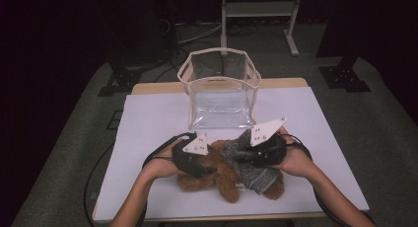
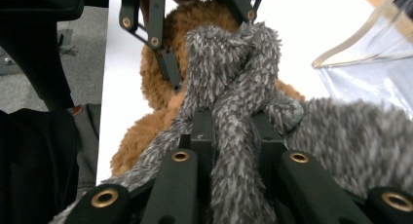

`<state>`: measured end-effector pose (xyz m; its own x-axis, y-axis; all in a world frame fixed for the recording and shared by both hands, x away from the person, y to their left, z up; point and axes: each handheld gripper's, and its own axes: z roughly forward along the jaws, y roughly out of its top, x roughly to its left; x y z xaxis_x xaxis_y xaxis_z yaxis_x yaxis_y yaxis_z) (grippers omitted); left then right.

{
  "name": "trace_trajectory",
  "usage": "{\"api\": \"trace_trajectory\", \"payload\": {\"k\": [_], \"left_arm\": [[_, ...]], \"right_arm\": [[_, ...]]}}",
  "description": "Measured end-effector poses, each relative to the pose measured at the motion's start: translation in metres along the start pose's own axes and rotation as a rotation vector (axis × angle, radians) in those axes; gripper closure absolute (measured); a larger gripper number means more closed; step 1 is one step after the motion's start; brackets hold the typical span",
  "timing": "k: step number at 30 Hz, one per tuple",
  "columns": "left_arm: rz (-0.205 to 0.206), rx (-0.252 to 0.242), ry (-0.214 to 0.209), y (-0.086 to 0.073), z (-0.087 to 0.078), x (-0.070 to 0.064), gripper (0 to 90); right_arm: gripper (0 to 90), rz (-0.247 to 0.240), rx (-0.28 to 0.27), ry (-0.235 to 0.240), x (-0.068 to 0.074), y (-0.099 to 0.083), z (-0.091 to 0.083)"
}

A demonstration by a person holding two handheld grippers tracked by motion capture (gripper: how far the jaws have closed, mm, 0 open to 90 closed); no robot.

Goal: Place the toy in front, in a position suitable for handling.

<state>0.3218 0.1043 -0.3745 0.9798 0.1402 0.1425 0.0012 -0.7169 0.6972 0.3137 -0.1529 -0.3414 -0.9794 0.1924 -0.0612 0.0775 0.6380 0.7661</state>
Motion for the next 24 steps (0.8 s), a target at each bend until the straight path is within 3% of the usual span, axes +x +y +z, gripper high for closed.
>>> {"api": "trace_trajectory", "payload": {"k": [3, 7, 17, 20, 24], "left_arm": [[-0.020, -0.035, 0.001, -0.003, 0.000, 0.000, 36.9], [-0.018, -0.033, 0.001, -0.001, -0.001, 0.000, 37.3], [-0.034, -0.044, 0.003, -0.003, -0.001, 0.002, 35.7], [-0.033, -0.044, 0.003, -0.003, -0.001, 0.002, 35.1], [-0.033, -0.044, 0.003, -0.003, 0.000, 0.002, 34.7]], "right_arm": [[75.6, 0.019, -0.010, 0.006, 0.000, -0.009, -0.001], [75.6, 0.051, -0.022, -0.003, 0.002, -0.029, -0.015], [75.4, 0.161, 0.006, -0.071, 0.002, -0.077, -0.047], [75.4, 0.171, -0.011, -0.092, 0.000, -0.077, -0.056], [75.4, 0.152, -0.071, -0.109, -0.003, -0.060, -0.064]]}}
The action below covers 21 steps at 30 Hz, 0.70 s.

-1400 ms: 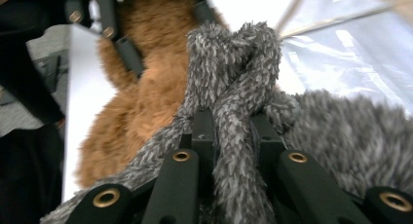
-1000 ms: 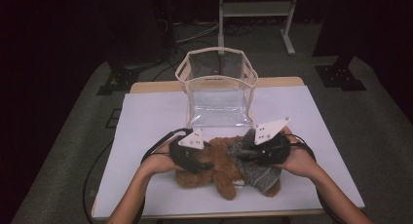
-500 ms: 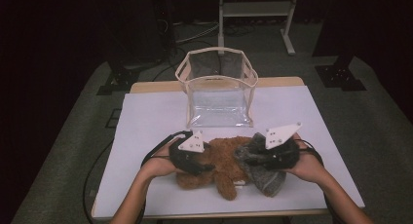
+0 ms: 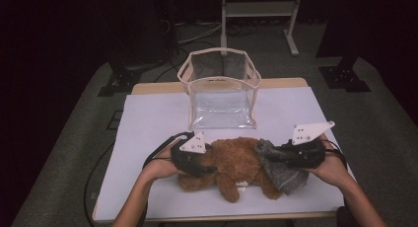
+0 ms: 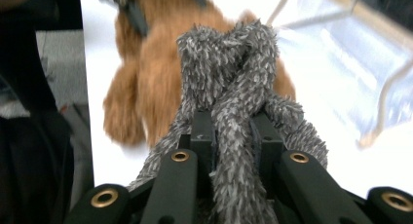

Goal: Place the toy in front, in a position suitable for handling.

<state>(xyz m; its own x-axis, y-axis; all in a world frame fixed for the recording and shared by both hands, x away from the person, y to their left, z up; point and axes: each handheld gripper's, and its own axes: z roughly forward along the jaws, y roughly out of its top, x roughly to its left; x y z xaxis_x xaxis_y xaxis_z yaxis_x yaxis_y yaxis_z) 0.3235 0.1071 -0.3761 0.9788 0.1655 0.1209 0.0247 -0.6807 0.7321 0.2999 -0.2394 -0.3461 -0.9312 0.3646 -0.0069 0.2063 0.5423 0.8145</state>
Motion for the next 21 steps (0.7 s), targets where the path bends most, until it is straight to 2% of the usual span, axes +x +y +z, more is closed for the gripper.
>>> {"api": "trace_trajectory", "payload": {"k": [3, 5, 7, 10, 13, 17, 19, 21], "left_arm": [[-0.001, -0.003, 0.000, -0.001, 0.000, 0.000, 34.2], [-0.007, -0.006, 0.003, -0.001, -0.001, 0.000, 34.1], [-0.006, -0.003, 0.008, -0.001, -0.003, 0.002, 33.8], [-0.014, -0.018, 0.015, -0.001, -0.009, 0.003, 33.6], [-0.008, -0.023, 0.031, 0.000, -0.019, 0.003, 32.7], [-0.022, -0.022, 0.024, -0.002, -0.023, 0.003, 32.3], [-0.024, -0.014, 0.012, -0.004, -0.019, 0.003, 33.1], [-0.019, -0.005, 0.012, -0.004, -0.016, 0.003, 33.5]], "right_arm": [[75.4, -0.024, -0.033, 0.012, 0.000, 0.014, 0.007], [75.3, -0.033, -0.027, 0.030, 0.002, 0.018, 0.016], [75.3, -0.033, -0.011, 0.043, 0.003, 0.014, 0.026], [75.4, -0.001, -0.013, 0.061, 0.002, 0.001, 0.033], [75.4, 0.028, -0.009, 0.061, 0.000, -0.014, 0.032], [75.3, 0.056, 0.054, 0.036, -0.002, -0.030, 0.027], [75.2, 0.049, 0.052, 0.031, 0.000, -0.027, 0.022], [75.2, 0.026, 0.036, 0.026, 0.004, -0.017, 0.018]]}}
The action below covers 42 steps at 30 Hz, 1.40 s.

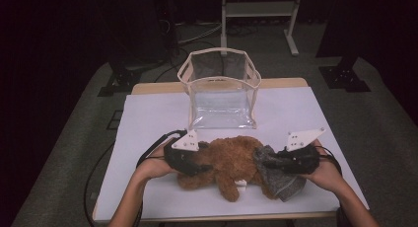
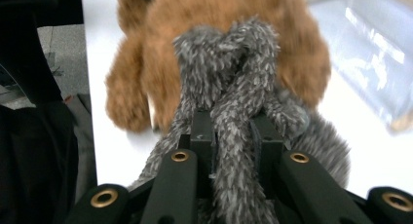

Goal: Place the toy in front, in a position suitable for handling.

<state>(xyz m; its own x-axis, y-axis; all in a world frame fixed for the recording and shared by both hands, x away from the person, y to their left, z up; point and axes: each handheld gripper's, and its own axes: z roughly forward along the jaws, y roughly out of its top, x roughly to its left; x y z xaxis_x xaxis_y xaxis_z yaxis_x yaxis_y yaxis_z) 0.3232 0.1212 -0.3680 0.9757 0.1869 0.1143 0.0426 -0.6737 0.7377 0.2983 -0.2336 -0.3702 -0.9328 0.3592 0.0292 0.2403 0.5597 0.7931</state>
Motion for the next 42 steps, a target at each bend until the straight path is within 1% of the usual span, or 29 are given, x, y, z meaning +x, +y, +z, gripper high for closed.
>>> {"api": "trace_trajectory", "payload": {"k": [3, 5, 7, 10, 13, 14, 15, 16, 17, 18, 19, 23, 25, 27, 28, 30, 31, 32, 34, 36, 38, 39, 42], "left_arm": [[0.002, 0.002, -0.005, 0.001, 0.003, -0.001, 33.4], [0.006, 0.002, -0.006, 0.001, 0.005, -0.002, 33.4], [0.007, 0.001, -0.008, 0.001, 0.006, -0.002, 33.4], [0.008, -0.001, -0.012, 0.001, 0.006, -0.003, 33.5], [0.014, 0.003, -0.009, 0.001, 0.006, -0.004, 33.4], [0.014, 0.003, -0.009, 0.001, 0.006, -0.004, 33.4], [0.016, 0.002, -0.007, 0.001, 0.005, -0.004, 33.4], [0.016, -0.003, -0.006, 0.001, 0.005, -0.004, 33.2], [0.006, -0.016, -0.009, 0.001, 0.005, -0.004, 32.4], [0.007, -0.017, -0.007, 0.002, 0.004, -0.004, 31.5], [0.009, -0.018, -0.001, 0.002, 0.003, -0.005, 30.5], [0.006, -0.022, 0.023, 0.001, -0.010, -0.007, 27.5], [-0.012, -0.028, 0.037, -0.003, -0.018, -0.007, 25.8], [-0.029, -0.018, 0.053, -0.009, -0.025, -0.008, 24.1], [-0.042, -0.006, 0.063, -0.015, -0.031, -0.008, 23.8], [-0.065, -0.002, 0.061, -0.022, -0.035, -0.007, 24.1], [-0.071, 0.004, 0.056, -0.025, -0.035, -0.007, 24.8], [-0.076, 0.004, 0.048, -0.028, -0.033, -0.007, 27.5], [-0.083, -0.015, 0.036, -0.031, -0.028, -0.007, 30.1], [-0.088, -0.031, 0.026, -0.030, -0.021, -0.007, 31.6], [-0.080, -0.041, 0.015, -0.028, -0.014, -0.007, 32.3], [-0.073, -0.042, 0.012, -0.026, -0.010, -0.007, 32.3], [-0.057, -0.036, 0.005, -0.020, -0.002, -0.005, 32.3]], "right_arm": [[75.2, -0.057, -0.017, 0.010, 0.007, 0.023, 0.002], [75.2, -0.103, -0.016, 0.013, 0.009, 0.040, 0.010], [75.0, -0.129, -0.016, 0.026, 0.010, 0.058, 0.020], [74.8, -0.171, -0.003, 0.040, 0.009, 0.081, 0.039], [74.8, -0.197, 0.044, 0.041, 0.009, 0.096, 0.057], [74.9, -0.204, 0.076, 0.028, 0.007, 0.097, 0.063], [74.9, -0.204, 0.076, 0.028, 0.007, 0.097, 0.063], [75.1, -0.197, 0.109, 0.026, 0.003, 0.093, 0.066], [75.2, -0.183, 0.111, 0.035, 0.001, 0.090, 0.064], [75.3, -0.168, 0.110, 0.040, -0.001, 0.087, 0.062], [75.4, -0.164, 0.108, 0.044, -0.002, 0.084, 0.061], [75.8, -0.127, 0.094, 0.068, -0.006, 0.069, 0.054], [75.9, -0.115, 0.089, 0.071, -0.007, 0.065, 0.052], [75.9, -0.113, 0.086, 0.070, -0.007, 0.063, 0.051], [75.9, -0.112, 0.087, 0.068, -0.007, 0.062, 0.051], [76.0, -0.108, 0.090, 0.071, -0.007, 0.061, 0.050], [76.0, -0.110, 0.091, 0.070, -0.007, 0.060, 0.049], [76.0, -0.108, 0.094, 0.070, -0.007, 0.059, 0.048], [76.1, -0.114, 0.101, 0.069, -0.006, 0.058, 0.047], [76.1, -0.116, 0.116, 0.060, -0.004, 0.058, 0.044], [76.1, -0.118, 0.137, 0.045, -0.002, 0.057, 0.039], [76.1, -0.127, 0.144, 0.040, -0.002, 0.056, 0.037], [76.1, -0.134, 0.169, 0.018, 0.002, 0.056, 0.028]]}}
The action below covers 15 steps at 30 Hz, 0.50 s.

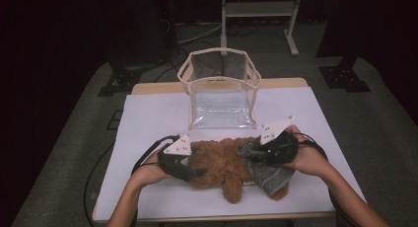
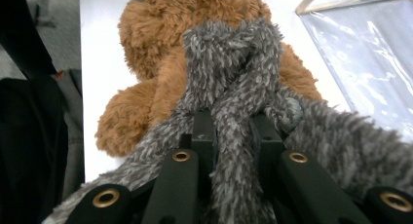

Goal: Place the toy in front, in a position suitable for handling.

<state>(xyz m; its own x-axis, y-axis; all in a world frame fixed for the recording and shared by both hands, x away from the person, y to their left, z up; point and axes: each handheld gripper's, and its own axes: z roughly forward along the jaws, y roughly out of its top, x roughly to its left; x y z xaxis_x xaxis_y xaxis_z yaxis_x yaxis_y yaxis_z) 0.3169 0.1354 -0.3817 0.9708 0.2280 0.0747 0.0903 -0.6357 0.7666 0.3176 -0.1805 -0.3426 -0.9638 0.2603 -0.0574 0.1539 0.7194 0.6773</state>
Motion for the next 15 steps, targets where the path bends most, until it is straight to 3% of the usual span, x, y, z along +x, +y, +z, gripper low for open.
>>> {"api": "trace_trajectory", "payload": {"k": [5, 11, 13, 15], "left_arm": [[0.017, 0.003, -0.019, 0.010, 0.013, 0.004, 33.3], [0.035, 0.015, -0.024, 0.019, 0.024, 0.003, 33.1], [0.028, 0.015, -0.020, 0.016, 0.023, 0.004, 33.1], [0.020, -0.002, -0.024, 0.012, 0.021, 0.005, 33.0]], "right_arm": [[76.0, -0.012, -0.003, -0.022, 0.003, 0.008, -0.008], [75.8, -0.076, 0.019, 0.012, 0.009, 0.032, 0.017], [75.8, -0.088, 0.040, 0.013, 0.008, 0.031, 0.025], [75.7, -0.063, 0.031, 0.017, 0.005, 0.025, 0.021]]}}
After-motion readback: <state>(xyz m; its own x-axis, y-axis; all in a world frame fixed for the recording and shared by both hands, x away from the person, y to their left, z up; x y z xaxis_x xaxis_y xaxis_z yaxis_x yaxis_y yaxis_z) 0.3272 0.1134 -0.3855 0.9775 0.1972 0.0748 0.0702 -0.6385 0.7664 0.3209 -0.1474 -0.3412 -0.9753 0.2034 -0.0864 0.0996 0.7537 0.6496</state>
